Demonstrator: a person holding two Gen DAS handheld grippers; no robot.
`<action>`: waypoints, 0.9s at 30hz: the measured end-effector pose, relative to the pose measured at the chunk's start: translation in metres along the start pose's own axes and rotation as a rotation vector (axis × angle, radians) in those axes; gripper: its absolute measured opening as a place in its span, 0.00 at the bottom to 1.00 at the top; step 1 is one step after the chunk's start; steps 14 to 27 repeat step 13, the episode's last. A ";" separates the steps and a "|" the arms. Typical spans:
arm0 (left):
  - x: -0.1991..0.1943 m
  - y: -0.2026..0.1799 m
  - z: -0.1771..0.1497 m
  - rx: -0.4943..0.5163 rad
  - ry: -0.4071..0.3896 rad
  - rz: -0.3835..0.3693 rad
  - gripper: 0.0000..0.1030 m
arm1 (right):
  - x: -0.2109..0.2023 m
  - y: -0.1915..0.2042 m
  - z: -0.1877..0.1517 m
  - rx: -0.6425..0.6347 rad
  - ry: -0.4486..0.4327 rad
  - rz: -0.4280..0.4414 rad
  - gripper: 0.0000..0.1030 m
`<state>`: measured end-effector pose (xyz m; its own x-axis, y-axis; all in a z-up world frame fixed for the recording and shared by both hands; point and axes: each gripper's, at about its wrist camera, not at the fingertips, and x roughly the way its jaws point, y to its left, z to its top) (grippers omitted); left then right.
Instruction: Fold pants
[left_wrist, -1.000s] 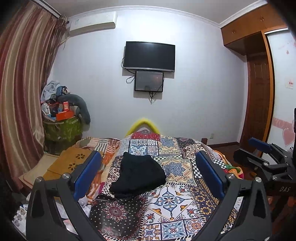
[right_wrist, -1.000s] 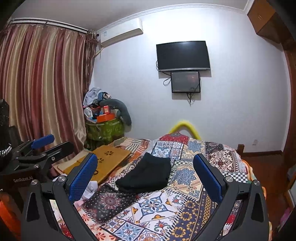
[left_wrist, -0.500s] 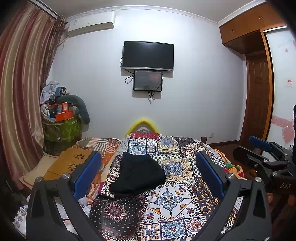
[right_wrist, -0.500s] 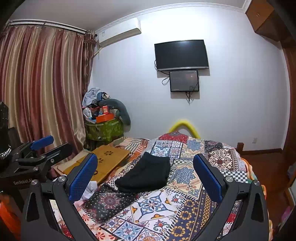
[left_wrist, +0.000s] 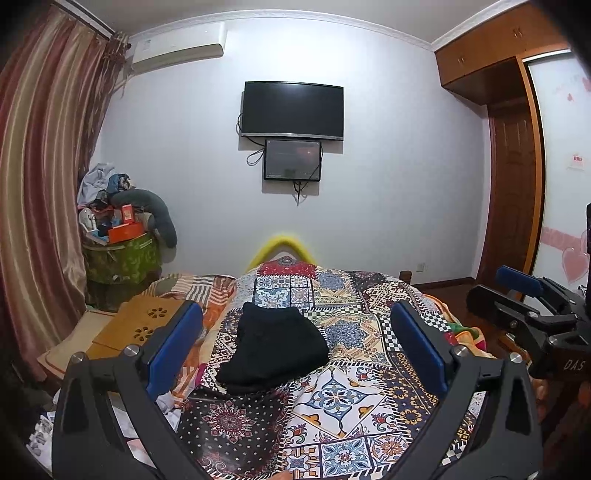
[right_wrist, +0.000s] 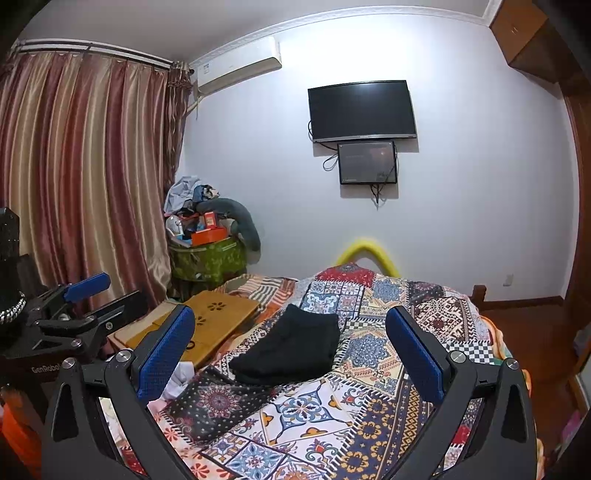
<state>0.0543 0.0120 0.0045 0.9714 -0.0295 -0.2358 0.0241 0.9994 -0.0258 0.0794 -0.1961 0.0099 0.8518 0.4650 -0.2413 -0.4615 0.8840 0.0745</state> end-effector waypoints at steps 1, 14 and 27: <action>0.000 -0.001 0.000 0.001 -0.001 0.000 1.00 | 0.000 0.000 0.000 0.001 0.001 0.001 1.00; -0.001 -0.003 0.000 0.012 0.009 -0.019 1.00 | 0.000 0.001 0.000 0.006 0.002 -0.001 1.00; -0.001 -0.003 0.000 0.012 0.009 -0.019 1.00 | 0.000 0.001 0.000 0.006 0.002 -0.001 1.00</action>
